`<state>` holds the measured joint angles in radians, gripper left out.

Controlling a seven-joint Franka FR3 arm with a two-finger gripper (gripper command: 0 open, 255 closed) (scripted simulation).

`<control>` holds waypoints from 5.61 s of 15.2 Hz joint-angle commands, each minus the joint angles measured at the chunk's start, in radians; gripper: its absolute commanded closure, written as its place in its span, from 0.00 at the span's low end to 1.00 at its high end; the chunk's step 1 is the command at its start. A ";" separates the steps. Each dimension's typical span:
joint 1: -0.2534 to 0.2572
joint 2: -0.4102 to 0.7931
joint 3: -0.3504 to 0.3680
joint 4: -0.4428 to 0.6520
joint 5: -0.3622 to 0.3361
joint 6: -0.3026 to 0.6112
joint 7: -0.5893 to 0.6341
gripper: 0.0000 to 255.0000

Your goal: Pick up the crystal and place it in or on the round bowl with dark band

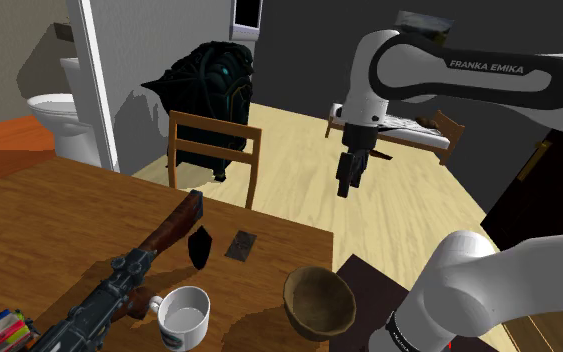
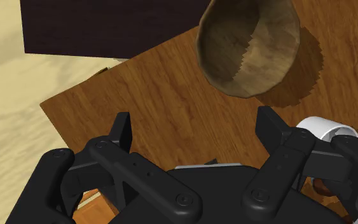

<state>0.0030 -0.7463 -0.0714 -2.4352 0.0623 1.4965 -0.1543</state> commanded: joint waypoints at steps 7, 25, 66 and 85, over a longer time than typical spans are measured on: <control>0.064 0.176 0.099 0.042 -0.008 0.163 0.012 0.00; 0.194 0.791 0.352 0.376 -0.281 0.452 0.167 0.00; 0.099 1.112 0.418 0.494 -0.443 0.542 -0.435 0.00; 0.084 1.159 0.400 0.451 -0.475 0.622 -0.453 1.00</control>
<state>0.0838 0.4088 0.3249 -1.9790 -0.4129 2.1199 -0.6051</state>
